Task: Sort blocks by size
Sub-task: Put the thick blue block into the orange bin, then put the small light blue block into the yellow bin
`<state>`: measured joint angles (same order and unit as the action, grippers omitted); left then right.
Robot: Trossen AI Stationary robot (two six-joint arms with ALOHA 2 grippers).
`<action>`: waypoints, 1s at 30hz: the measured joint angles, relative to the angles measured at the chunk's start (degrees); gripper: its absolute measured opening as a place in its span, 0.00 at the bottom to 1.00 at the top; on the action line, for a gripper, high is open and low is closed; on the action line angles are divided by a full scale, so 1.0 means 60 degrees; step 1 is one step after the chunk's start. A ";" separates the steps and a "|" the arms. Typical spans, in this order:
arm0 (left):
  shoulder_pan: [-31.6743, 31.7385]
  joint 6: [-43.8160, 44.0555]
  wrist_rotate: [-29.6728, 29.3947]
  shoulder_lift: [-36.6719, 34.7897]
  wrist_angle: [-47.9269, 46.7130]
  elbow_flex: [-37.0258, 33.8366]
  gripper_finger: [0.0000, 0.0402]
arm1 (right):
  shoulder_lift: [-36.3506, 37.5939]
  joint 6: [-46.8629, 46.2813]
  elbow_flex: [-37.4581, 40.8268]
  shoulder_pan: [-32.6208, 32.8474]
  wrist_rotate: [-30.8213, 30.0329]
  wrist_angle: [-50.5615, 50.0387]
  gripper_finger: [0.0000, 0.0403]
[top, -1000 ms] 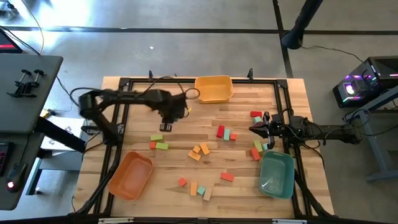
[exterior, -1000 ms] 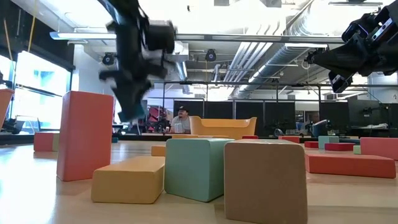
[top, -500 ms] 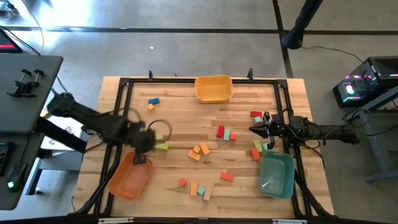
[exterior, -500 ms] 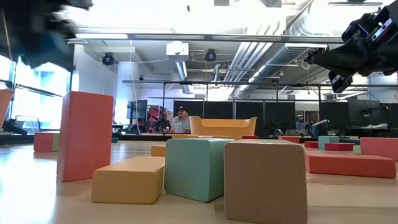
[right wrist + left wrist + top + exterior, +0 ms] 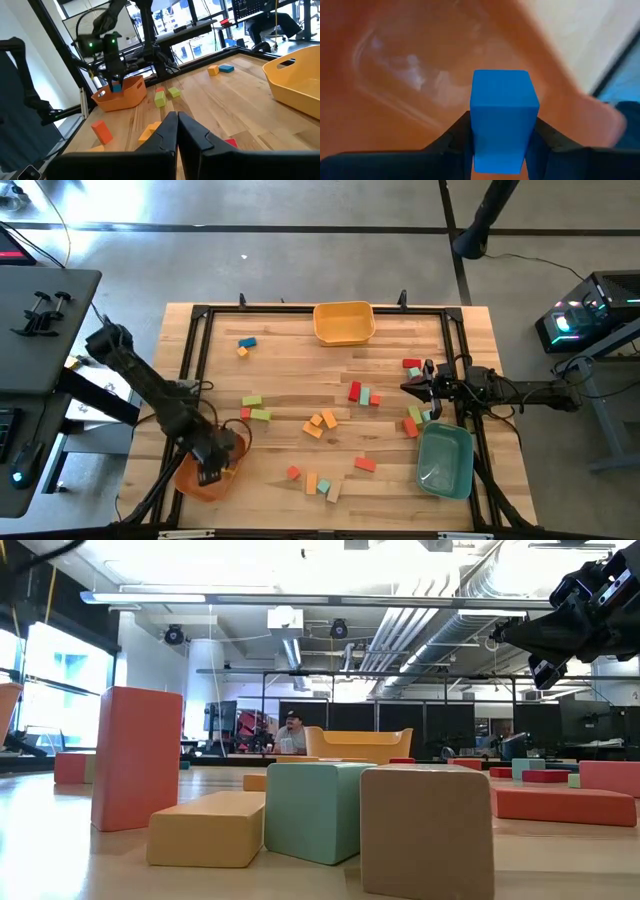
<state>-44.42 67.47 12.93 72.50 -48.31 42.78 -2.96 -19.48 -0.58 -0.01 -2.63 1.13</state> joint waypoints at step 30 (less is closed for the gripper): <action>0.4814 -0.9098 -0.1800 -0.0336 0.4603 0.0007 0.63 | -0.0004 0.0002 0.0000 0.0000 0.0002 -0.0003 0.00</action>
<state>-15.53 12.88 2.13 70.48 -20.69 42.83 -2.98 -19.47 -0.58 -0.01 -2.61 1.11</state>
